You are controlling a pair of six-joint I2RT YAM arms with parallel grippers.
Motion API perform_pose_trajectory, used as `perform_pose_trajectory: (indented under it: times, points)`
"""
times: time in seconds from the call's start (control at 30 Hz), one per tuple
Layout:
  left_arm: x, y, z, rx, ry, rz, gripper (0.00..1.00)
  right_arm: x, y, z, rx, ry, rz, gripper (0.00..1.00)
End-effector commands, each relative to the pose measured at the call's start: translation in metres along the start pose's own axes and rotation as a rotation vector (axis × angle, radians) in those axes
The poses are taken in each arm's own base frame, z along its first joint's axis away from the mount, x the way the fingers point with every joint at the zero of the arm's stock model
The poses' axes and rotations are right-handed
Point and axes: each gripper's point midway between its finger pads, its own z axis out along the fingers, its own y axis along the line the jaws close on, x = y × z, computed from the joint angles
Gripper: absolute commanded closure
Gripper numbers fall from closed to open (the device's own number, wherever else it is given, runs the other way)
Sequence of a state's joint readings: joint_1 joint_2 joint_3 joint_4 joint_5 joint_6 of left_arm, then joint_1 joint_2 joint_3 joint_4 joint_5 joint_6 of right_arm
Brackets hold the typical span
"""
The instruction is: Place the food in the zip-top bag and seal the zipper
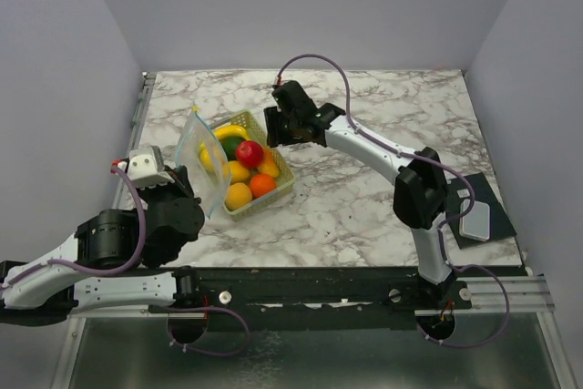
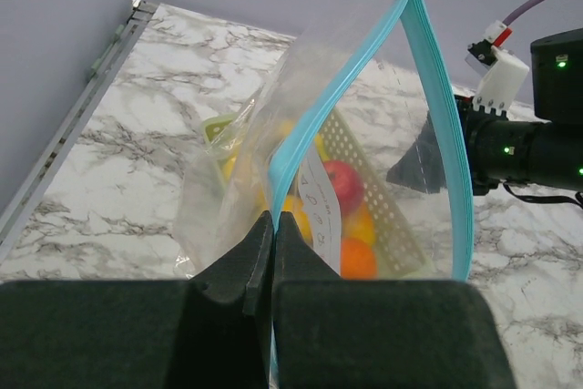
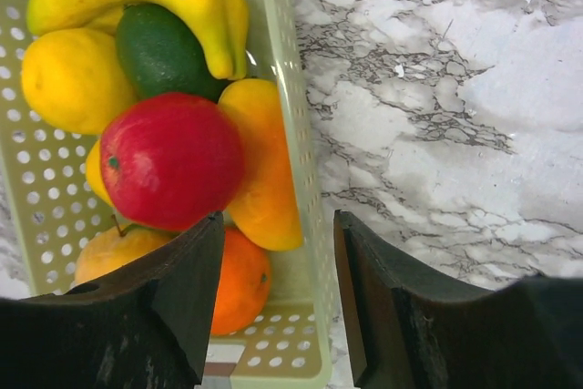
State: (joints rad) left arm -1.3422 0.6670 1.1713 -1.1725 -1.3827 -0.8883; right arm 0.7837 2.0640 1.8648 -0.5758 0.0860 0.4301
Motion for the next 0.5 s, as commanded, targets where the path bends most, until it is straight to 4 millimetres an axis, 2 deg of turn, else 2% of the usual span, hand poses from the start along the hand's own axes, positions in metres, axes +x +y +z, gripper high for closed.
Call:
perform_pose_trajectory:
  times: [0.0,0.3,0.47]
  points:
    - [-0.015,0.009,-0.001,-0.016,-0.037,-0.026,1.0,0.005,-0.013,0.022,0.046,0.033,-0.022,0.44]
    - [-0.019,0.003,-0.003,0.021,-0.012,-0.019,1.0,0.019,-0.018,0.059,0.065,0.101,-0.036,0.49]
    - [-0.014,-0.004,-0.004,0.041,0.011,0.005,1.0,0.026,-0.023,0.072,0.082,0.119,-0.039,0.54]
